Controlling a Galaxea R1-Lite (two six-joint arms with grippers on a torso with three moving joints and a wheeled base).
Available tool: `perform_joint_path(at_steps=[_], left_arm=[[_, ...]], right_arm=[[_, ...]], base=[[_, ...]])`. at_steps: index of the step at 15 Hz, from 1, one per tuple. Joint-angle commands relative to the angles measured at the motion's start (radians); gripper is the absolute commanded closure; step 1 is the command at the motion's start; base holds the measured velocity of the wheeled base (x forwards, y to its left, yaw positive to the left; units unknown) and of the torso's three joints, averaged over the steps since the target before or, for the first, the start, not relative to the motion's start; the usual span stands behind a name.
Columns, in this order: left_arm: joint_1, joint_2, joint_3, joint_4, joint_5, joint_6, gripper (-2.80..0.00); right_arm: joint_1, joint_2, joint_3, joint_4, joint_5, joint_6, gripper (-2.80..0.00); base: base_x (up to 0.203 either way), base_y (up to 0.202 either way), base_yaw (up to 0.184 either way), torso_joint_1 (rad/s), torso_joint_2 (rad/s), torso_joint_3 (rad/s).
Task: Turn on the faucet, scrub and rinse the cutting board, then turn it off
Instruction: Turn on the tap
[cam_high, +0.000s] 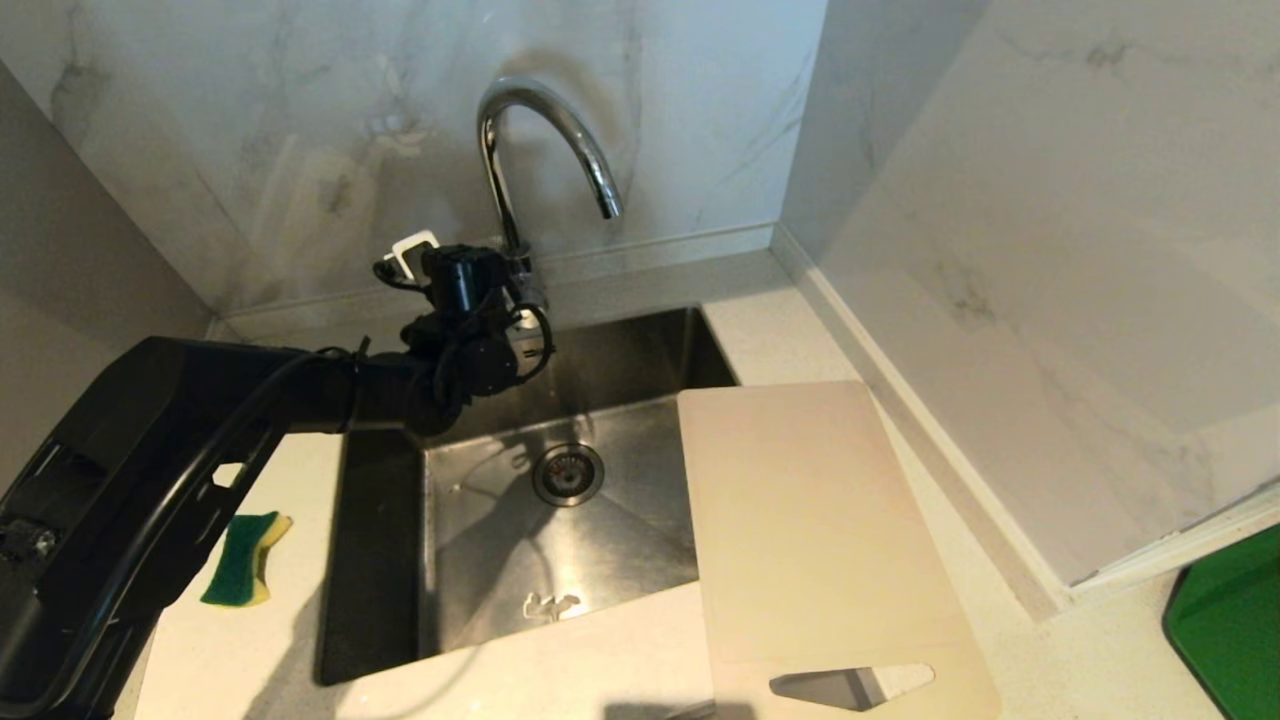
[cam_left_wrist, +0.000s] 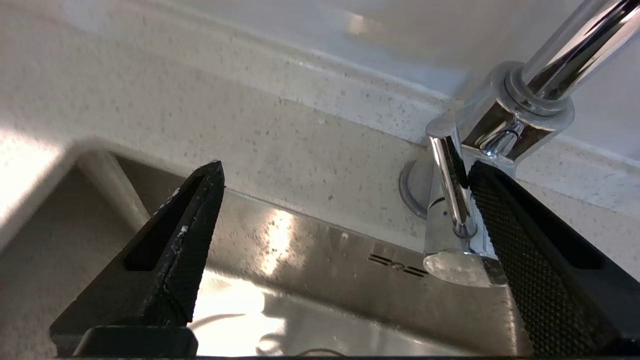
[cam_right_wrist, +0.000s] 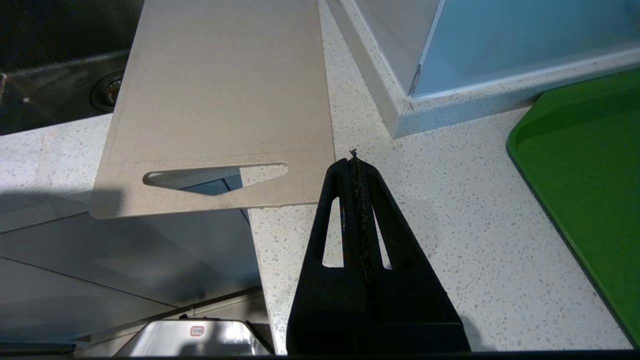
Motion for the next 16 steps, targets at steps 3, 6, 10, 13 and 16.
perform_joint_path(at_steps=[3,6,10,13,16], left_arm=[[0.007,0.022,0.001,-0.051,0.009,0.039,-2.80],[0.005,0.020,0.003,-0.041,0.009,0.037,-2.80],[0.008,0.008,0.008,0.078,0.018,-0.016,-2.80],[0.005,-0.008,0.008,0.183,0.012,-0.084,-2.80],[0.000,-0.010,0.008,0.265,0.007,-0.132,-2.80]], right_arm=[[0.000,0.000,0.000,-0.001,0.000,0.000,0.00],[0.000,0.000,0.000,-0.001,0.000,0.000,0.00],[0.000,0.000,0.000,-0.001,0.000,0.000,0.00],[0.000,0.000,0.000,-0.001,0.000,0.000,0.00],[0.000,0.000,0.000,-0.001,0.000,0.000,0.00]], base=[[0.000,0.000,0.000,0.000,0.00,0.000],[0.000,0.000,0.000,0.000,0.00,0.000],[0.000,0.000,0.000,0.000,0.00,0.000],[0.000,0.000,0.000,0.000,0.00,0.000],[0.000,0.000,0.000,0.000,0.00,0.000]])
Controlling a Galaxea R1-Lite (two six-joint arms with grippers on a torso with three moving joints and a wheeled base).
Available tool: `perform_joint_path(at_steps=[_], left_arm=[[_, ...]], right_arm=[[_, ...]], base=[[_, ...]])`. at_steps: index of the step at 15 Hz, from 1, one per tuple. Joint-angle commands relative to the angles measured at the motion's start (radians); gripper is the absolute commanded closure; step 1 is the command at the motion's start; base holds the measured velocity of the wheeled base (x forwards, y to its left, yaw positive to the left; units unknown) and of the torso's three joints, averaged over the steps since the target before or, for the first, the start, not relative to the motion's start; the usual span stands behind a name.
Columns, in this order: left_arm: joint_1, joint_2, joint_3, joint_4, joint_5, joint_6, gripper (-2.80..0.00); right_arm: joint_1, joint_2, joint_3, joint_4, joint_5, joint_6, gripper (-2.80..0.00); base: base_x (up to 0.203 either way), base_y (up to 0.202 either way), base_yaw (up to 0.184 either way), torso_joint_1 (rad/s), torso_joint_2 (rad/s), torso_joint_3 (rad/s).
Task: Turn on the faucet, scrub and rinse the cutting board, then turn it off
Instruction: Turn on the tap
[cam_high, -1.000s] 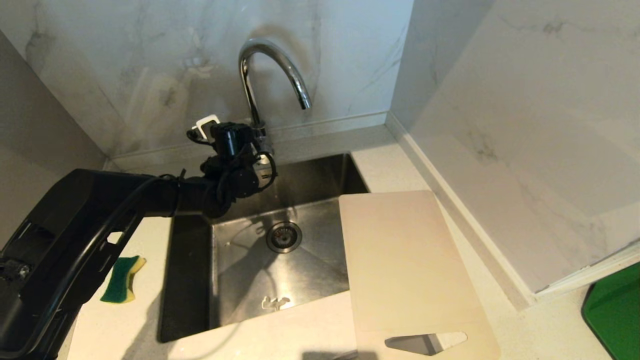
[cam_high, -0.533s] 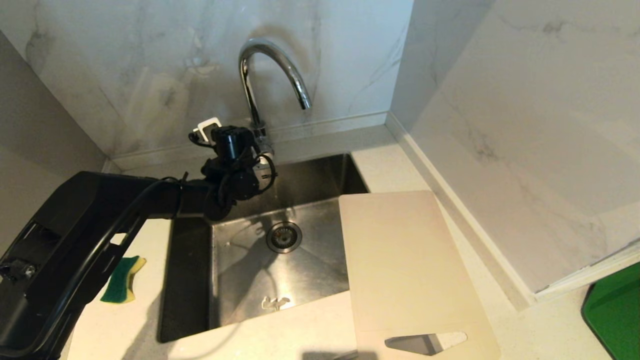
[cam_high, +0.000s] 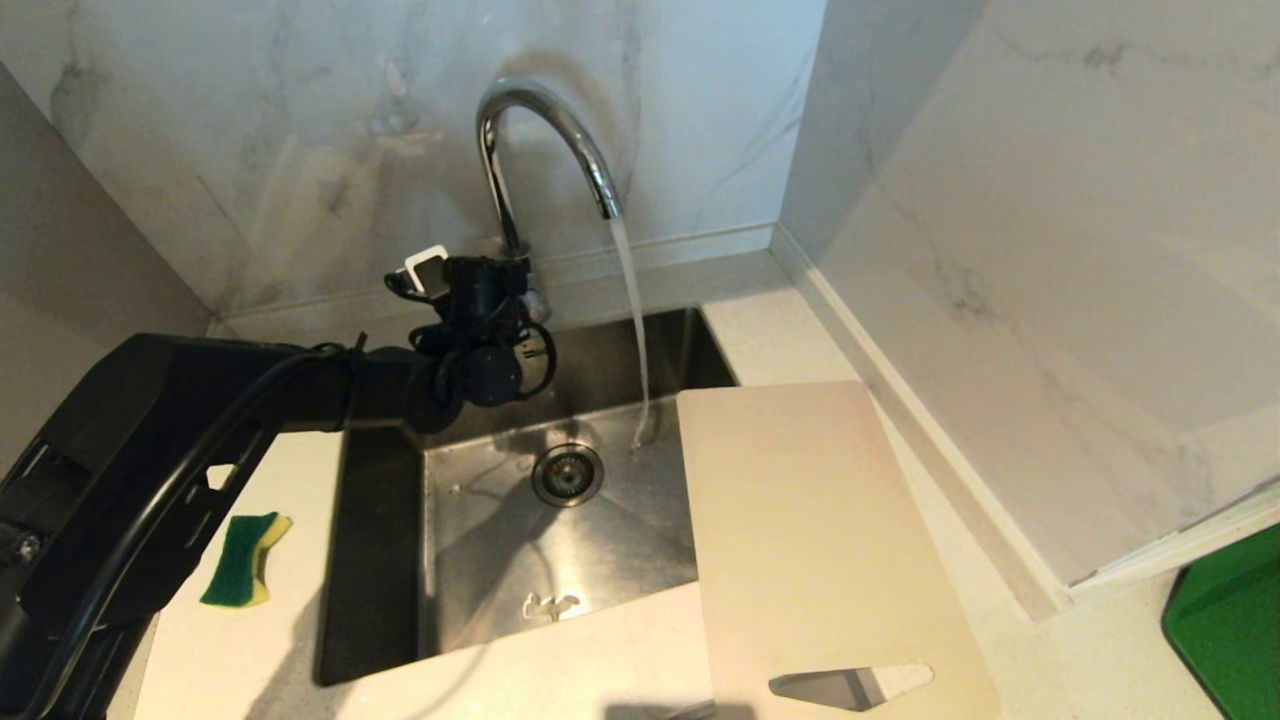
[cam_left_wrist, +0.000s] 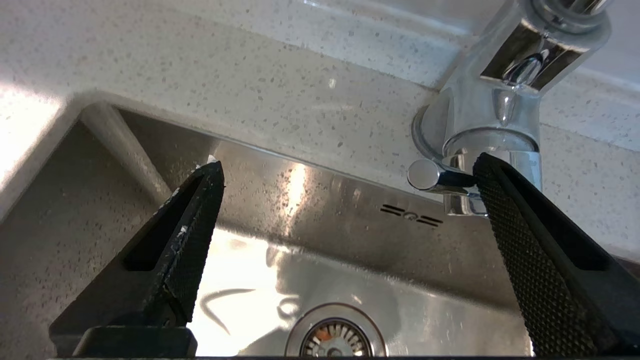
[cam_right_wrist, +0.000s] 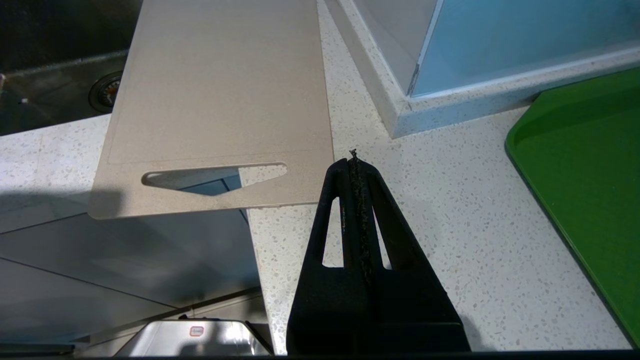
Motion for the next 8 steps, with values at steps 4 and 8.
perform_joint_path(at_steps=[4,8], left_arm=[[-0.005,-0.014,0.000,0.044,-0.008,-0.027,-2.80],[-0.014,-0.041,0.000,0.034,-0.011,-0.028,-2.80]], right_arm=[[0.000,0.000,0.000,0.000,0.000,0.000,0.00],[0.000,0.000,0.000,0.000,0.000,0.000,0.00]], base=[[0.000,0.000,0.000,0.000,0.00,0.000],[0.000,0.000,0.000,0.000,0.00,0.000]])
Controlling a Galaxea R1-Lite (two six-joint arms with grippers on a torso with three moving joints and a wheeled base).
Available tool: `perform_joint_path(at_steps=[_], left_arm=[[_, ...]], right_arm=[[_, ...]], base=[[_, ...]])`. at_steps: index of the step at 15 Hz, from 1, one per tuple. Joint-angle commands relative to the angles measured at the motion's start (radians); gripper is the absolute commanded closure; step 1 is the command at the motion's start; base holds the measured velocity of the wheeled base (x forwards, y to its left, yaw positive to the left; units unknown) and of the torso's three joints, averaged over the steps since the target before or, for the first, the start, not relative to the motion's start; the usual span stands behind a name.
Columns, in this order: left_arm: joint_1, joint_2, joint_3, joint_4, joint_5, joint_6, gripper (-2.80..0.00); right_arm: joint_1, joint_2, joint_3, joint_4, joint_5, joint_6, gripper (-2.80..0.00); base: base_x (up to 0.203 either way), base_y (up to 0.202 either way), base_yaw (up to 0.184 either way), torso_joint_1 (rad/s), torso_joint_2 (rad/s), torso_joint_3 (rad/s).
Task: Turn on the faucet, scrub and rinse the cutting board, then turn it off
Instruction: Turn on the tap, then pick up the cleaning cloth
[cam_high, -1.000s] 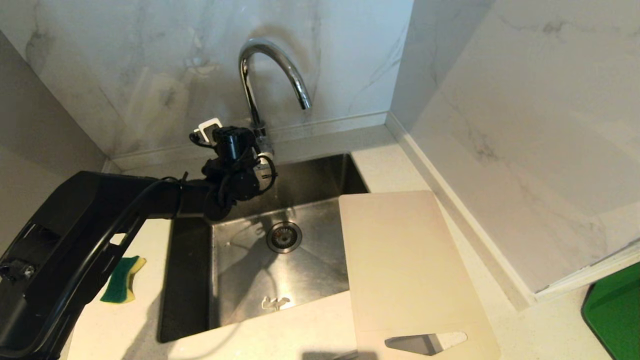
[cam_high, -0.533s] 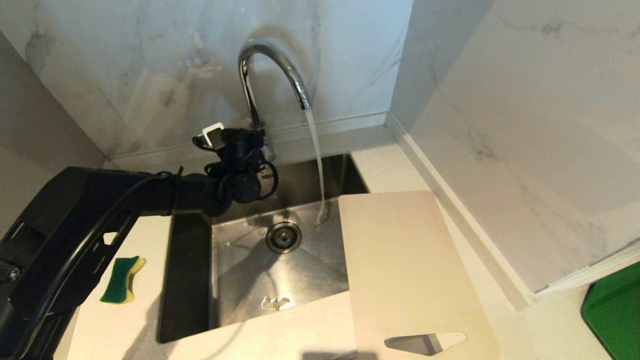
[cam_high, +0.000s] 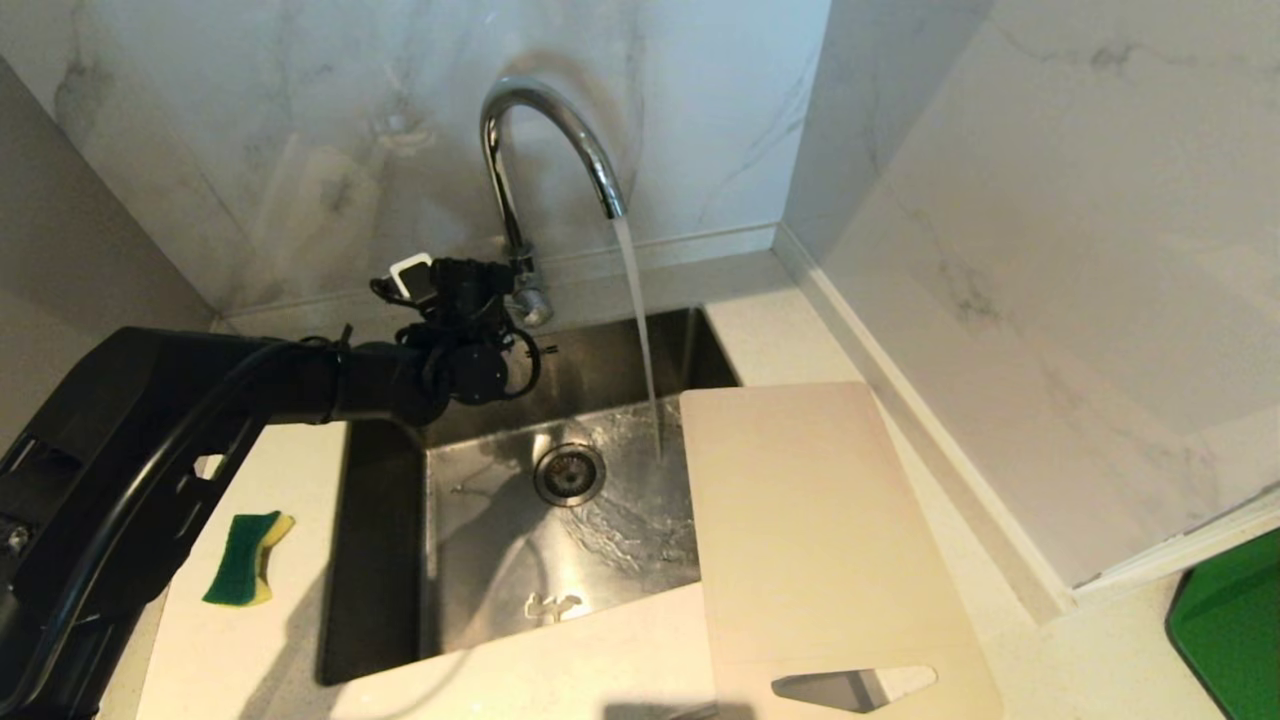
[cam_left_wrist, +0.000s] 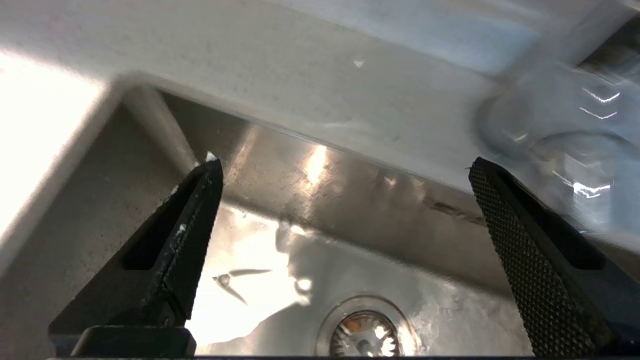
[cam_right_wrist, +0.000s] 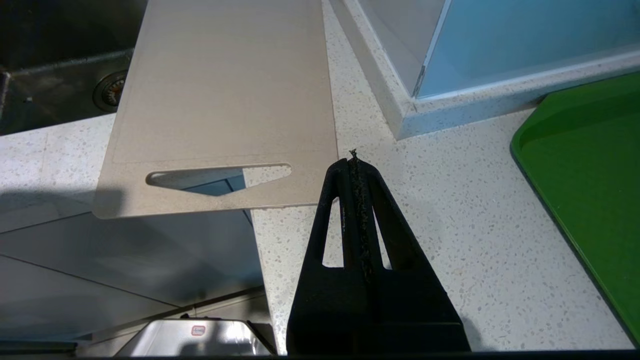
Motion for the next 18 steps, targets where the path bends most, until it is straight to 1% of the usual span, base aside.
perform_joint_path(at_steps=[1,4,7,8,10,11,12,13,15,16,18], left_arm=[[-0.008,-0.032,0.000,-0.022,0.000,-0.003,-2.80],[-0.010,-0.110,0.000,-0.041,-0.056,0.007,-2.80],[-0.010,-0.170,0.003,-0.017,-0.061,0.007,-2.80],[-0.010,-0.199,0.016,0.025,-0.061,0.007,-2.80],[-0.005,-0.283,0.040,0.165,-0.070,0.001,-2.80],[0.001,-0.338,0.056,0.226,-0.090,-0.005,-2.80],[0.011,-0.386,0.085,0.261,-0.121,-0.006,-2.80],[0.023,-0.450,0.143,0.292,-0.171,-0.002,-2.80],[0.053,-0.579,0.268,0.361,-0.290,0.029,-2.80],[0.074,-0.643,0.348,0.398,-0.327,0.058,0.00],[0.127,-0.736,0.476,0.440,-0.367,0.113,0.00]], right_arm=[[0.000,0.000,0.000,0.000,0.000,0.000,0.00],[0.000,0.000,0.000,0.000,0.000,0.000,0.00],[0.000,0.000,0.000,0.000,0.000,0.000,0.00],[0.000,0.000,0.000,0.000,0.000,0.000,0.00],[0.000,0.000,0.000,0.000,0.000,0.000,0.00],[0.000,0.000,0.000,0.000,0.000,0.000,0.00],[0.000,0.000,0.000,0.000,0.000,0.000,0.00],[0.000,0.000,0.000,0.000,0.000,0.000,0.00],[0.000,0.000,0.000,0.000,0.000,0.000,0.00],[0.000,0.000,0.000,0.000,0.000,0.000,0.00],[0.000,0.000,0.000,0.000,0.000,0.000,0.00]], base=[[0.000,0.000,0.000,0.000,0.00,0.000],[0.000,0.000,0.000,0.000,0.00,0.000],[0.000,0.000,0.000,0.000,0.00,0.000],[0.000,0.000,0.000,0.000,0.00,0.000],[0.000,0.000,0.000,0.000,0.00,0.000],[0.000,0.000,0.000,0.000,0.00,0.000],[0.000,0.000,0.000,0.000,0.00,0.000],[0.000,0.000,0.000,0.000,0.00,0.000],[0.000,0.000,0.000,0.000,0.00,0.000],[0.000,0.000,0.000,0.000,0.00,0.000],[0.000,0.000,0.000,0.000,0.00,0.000]])
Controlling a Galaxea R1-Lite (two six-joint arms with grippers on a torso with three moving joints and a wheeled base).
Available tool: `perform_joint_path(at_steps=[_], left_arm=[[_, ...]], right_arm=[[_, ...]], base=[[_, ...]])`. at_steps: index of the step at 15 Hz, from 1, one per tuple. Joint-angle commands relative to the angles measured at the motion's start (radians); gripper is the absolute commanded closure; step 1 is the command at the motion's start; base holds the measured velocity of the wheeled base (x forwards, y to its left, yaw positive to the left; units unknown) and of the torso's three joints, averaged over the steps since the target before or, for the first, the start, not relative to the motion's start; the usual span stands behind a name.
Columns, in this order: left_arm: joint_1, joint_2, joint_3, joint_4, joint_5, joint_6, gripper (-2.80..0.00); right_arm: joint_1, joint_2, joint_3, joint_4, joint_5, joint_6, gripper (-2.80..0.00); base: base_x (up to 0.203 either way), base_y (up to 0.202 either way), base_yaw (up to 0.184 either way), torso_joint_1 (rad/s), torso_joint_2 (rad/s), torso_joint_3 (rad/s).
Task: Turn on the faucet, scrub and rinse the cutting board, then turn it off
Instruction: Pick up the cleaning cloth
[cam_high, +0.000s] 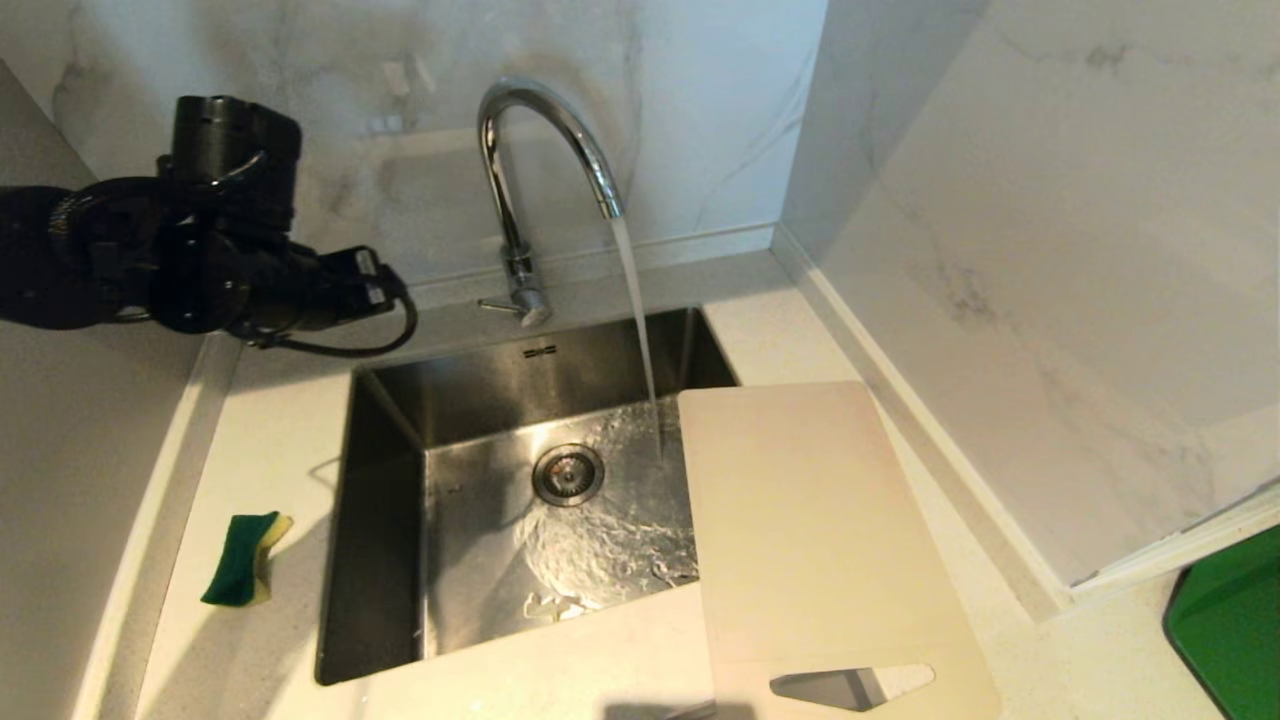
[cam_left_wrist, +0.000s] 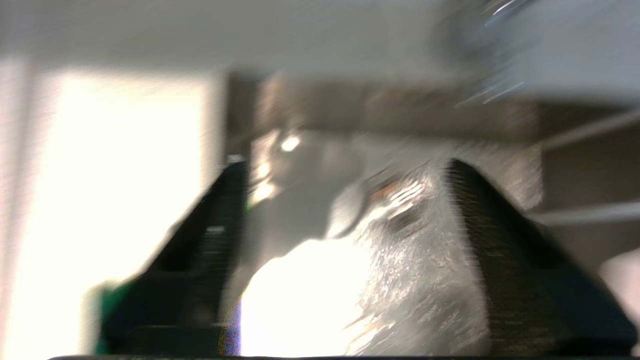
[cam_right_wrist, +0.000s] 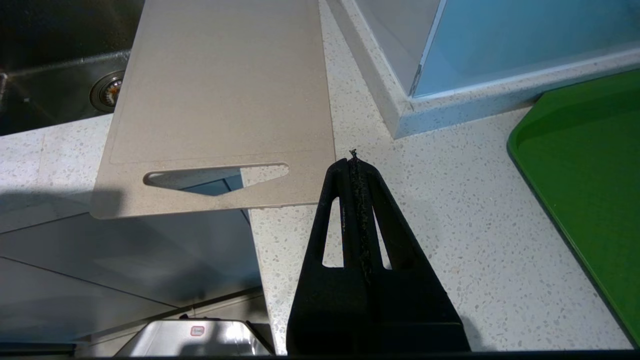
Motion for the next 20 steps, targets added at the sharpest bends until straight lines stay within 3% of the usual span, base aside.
perform_joint_path(at_steps=[1,5,8,11,12,15,20], left_arm=[[0.080,-0.168,0.145,0.045,-0.031,0.034,0.00],[0.187,-0.262,0.374,0.156,-0.085,0.088,0.00],[0.203,-0.309,0.555,0.170,-0.158,0.101,0.00],[0.205,-0.307,0.669,0.163,-0.182,0.098,0.00],[0.205,-0.295,0.681,0.163,-0.182,0.097,-2.80],[0.169,-0.237,0.689,0.125,-0.104,0.092,-2.80],[0.229,-0.087,0.671,0.052,-0.093,0.076,-2.80]], right_arm=[[0.000,0.000,0.000,0.000,-0.001,0.000,0.00],[0.000,0.000,-0.001,0.000,-0.001,0.000,0.00],[0.000,0.000,0.000,0.000,-0.001,0.000,0.00],[0.000,0.000,0.000,0.000,-0.001,0.000,0.00],[0.000,0.000,0.000,0.000,-0.001,0.000,0.00],[0.000,0.000,0.000,0.000,-0.001,0.000,0.00],[0.000,0.000,-0.003,0.006,-0.001,0.002,0.00]], base=[[0.000,0.000,0.000,0.000,0.00,0.000],[0.000,0.000,0.000,0.000,0.00,0.000],[0.000,0.000,0.000,0.000,0.00,0.000],[0.000,0.000,0.000,0.000,0.00,0.000],[0.000,0.000,0.000,0.000,0.00,0.000],[0.000,0.000,0.000,0.000,0.00,0.000],[0.000,0.000,0.000,0.000,0.00,0.000]])
